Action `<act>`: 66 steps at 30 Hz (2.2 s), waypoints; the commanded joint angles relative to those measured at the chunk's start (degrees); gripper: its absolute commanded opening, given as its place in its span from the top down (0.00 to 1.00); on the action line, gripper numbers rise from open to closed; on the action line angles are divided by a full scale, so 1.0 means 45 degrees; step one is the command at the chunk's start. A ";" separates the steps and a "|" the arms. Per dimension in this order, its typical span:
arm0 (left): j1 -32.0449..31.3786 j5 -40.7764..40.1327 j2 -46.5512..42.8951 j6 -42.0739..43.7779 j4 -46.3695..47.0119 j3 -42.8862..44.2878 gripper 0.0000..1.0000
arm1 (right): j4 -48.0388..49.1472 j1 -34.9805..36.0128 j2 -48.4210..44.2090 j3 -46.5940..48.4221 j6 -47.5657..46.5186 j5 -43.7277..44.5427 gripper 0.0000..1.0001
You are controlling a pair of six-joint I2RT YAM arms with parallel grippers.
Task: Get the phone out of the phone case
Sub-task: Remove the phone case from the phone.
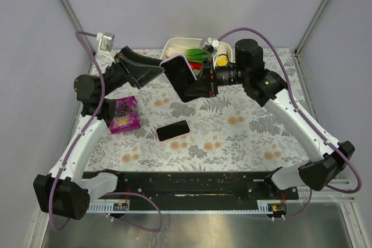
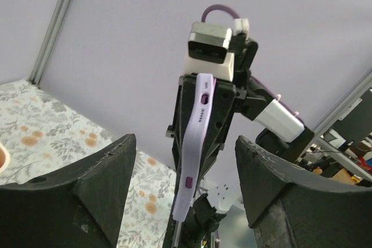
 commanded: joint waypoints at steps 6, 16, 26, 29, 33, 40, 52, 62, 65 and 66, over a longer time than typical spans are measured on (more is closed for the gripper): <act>0.0101 -0.0318 -0.0104 -0.2104 0.3333 -0.0329 0.45 | 0.1423 -0.0078 -0.0372 -0.0268 0.0093 -0.0823 1.00; -0.0152 -0.0435 -0.0085 -0.1967 0.3078 -0.0681 0.55 | 0.1912 -0.0059 -0.0274 -0.0307 0.0464 -0.1273 1.00; -0.0211 -0.0552 0.0091 -0.2474 0.3643 -0.0739 0.66 | 0.1931 -0.0078 -0.0332 -0.0600 0.0289 -0.1351 1.00; -0.0211 -0.0552 0.0014 -0.2631 0.3957 -0.0837 0.77 | 0.1950 -0.0059 -0.0430 -0.0776 0.0113 -0.1409 1.00; -0.0211 -0.0630 -0.0084 -0.2826 0.4035 -0.0993 1.00 | 0.2047 -0.0059 -0.0469 -0.0932 0.0015 -0.1488 1.00; -0.0231 -0.1117 -0.0006 -0.4933 0.5693 -0.1559 1.00 | 0.1367 -0.0059 -0.0508 -0.0972 -0.1271 -0.1722 1.00; -0.0348 -0.2056 -0.0006 -0.7006 0.6496 -0.2497 1.00 | -0.1638 0.0643 -0.0255 -0.0192 -0.4844 -0.1275 1.00; -0.0504 -0.2427 0.0208 -0.7846 0.6164 -0.3259 1.00 | -0.3710 0.1326 0.0000 0.0532 -0.7208 -0.0181 1.00; -0.0523 -0.2389 0.0286 -0.7944 0.6106 -0.3279 1.00 | -0.3909 0.1406 0.0039 0.0649 -0.7368 -0.0101 1.00; -0.0524 -0.2350 0.0287 -0.7886 0.6028 -0.3279 1.00 | -0.3947 0.1406 0.0077 0.0708 -0.7406 -0.0159 1.00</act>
